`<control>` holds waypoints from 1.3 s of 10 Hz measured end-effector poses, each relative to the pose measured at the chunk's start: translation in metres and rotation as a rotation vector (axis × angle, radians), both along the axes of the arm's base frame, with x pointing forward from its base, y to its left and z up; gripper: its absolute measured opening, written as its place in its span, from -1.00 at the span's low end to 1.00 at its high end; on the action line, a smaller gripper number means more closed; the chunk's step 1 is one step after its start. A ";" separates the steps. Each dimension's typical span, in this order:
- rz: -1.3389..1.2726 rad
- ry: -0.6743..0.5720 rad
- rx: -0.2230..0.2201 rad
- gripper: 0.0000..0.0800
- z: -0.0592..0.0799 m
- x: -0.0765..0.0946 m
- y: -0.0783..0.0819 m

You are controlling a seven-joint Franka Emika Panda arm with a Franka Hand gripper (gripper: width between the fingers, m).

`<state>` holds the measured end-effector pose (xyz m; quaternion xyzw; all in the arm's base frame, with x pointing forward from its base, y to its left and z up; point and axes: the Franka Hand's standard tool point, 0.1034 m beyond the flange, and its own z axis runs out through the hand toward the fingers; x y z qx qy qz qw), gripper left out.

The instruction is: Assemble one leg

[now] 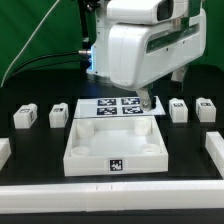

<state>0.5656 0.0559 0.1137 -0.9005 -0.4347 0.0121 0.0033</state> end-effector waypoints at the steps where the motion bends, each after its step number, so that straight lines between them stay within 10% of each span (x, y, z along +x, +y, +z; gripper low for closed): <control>1: 0.000 0.000 0.000 0.62 0.000 0.000 0.000; 10: 0.000 0.001 0.000 0.62 -0.001 0.000 0.000; 13: 0.101 0.000 0.003 0.62 -0.013 -0.028 -0.008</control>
Offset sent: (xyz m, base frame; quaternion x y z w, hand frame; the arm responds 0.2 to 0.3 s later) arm 0.0000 0.0000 0.0000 0.0000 0.0000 0.0000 1.0000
